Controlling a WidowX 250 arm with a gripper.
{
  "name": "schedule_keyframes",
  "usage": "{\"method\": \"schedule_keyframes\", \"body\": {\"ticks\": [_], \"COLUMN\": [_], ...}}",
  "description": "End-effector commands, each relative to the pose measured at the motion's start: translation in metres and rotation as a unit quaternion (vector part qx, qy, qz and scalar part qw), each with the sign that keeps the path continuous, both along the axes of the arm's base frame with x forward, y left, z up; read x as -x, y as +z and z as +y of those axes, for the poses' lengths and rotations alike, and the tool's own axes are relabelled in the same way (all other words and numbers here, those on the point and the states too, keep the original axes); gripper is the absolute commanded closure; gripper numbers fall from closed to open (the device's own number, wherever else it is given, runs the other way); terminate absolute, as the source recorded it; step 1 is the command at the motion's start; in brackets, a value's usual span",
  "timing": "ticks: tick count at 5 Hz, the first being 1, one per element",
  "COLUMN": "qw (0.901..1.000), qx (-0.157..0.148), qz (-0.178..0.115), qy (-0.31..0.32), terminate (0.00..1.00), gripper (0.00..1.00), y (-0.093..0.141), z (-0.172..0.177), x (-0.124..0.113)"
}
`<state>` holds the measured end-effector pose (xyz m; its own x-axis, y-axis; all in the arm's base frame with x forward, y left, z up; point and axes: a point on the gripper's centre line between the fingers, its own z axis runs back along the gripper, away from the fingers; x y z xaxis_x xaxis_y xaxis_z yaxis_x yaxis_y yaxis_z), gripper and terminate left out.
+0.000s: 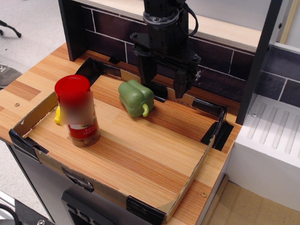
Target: Topple basil bottle
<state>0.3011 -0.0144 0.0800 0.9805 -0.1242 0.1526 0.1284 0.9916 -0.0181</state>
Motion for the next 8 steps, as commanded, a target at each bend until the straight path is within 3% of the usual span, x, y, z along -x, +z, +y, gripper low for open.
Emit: {"method": "schedule_keyframes", "body": {"ticks": [1, 2, 4, 8], "qw": [1.0000, 0.9976, 0.9846, 0.9671], "qx": [0.000, -0.034, -0.043, -0.084], "qz": [0.000, -0.007, -0.011, -0.009], "qy": [0.000, -0.061, -0.169, -0.240], "terminate": [0.00, 0.00, 0.00, 0.00], "gripper": [0.00, 0.00, 0.00, 0.00], "y": [0.000, -0.003, 0.004, 0.024], "z": [0.000, 0.010, 0.039, 0.087], "x": [0.000, 0.008, 0.028, 0.063]}}
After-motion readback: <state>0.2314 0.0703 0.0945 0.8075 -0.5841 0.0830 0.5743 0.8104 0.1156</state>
